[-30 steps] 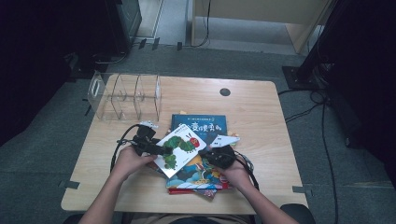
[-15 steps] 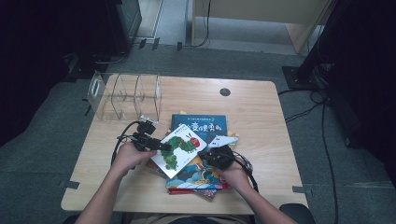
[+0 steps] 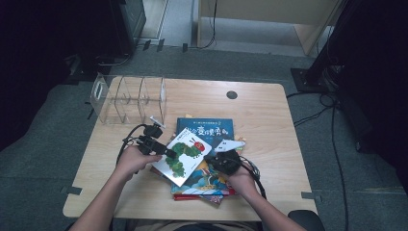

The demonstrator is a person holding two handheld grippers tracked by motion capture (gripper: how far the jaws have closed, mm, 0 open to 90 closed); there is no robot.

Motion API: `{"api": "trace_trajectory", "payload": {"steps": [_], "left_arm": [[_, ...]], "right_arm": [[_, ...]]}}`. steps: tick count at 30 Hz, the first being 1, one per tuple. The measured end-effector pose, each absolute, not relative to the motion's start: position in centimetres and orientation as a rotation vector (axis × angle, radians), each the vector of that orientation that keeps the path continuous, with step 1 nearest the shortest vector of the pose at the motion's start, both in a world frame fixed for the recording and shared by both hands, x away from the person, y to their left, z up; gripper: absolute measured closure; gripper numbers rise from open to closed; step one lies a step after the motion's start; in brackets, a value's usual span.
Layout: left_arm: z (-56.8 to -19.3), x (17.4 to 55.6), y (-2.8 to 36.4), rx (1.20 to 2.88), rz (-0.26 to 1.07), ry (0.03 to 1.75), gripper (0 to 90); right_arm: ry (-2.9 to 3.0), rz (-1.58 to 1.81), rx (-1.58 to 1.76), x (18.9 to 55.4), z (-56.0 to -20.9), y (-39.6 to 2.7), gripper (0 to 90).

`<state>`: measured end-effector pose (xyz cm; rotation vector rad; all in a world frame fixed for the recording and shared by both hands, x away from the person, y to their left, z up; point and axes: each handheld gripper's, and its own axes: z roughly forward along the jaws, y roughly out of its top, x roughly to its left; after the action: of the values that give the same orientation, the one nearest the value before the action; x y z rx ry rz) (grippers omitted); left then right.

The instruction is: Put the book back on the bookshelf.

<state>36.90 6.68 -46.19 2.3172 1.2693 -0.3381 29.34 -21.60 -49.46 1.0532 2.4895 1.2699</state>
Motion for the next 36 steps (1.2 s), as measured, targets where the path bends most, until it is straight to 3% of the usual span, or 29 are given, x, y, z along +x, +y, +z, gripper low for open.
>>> {"api": "trace_trajectory", "payload": {"steps": [7,14,20,26,31,36], "left_arm": [[-46.4,37.4,6.8,2.308,-0.351,1.266,41.9],[-46.5,37.0,6.2,2.317,-0.252,1.206,34.0],[-46.7,37.1,6.0,2.292,-0.228,1.172,34.4],[-46.8,37.7,6.2,2.255,-0.3,1.198,30.7],[-46.7,37.8,6.2,2.271,-0.256,1.189,37.6],[-46.2,37.9,5.7,2.324,-0.266,1.217,38.0]], "right_arm": [[2.481,1.266,1.076,29.5,-49.4,-21.5,90.0],[2.477,1.26,1.07,29.4,-49.4,-21.5,90.0],[2.53,1.261,1.081,29.0,-49.2,-21.4,90.0],[2.525,1.242,1.035,28.5,-49.2,-20.9,90.0],[2.517,1.236,1.051,28.4,-49.2,-20.7,90.0],[2.517,1.244,1.044,28.5,-49.2,-20.8,90.0]]}}
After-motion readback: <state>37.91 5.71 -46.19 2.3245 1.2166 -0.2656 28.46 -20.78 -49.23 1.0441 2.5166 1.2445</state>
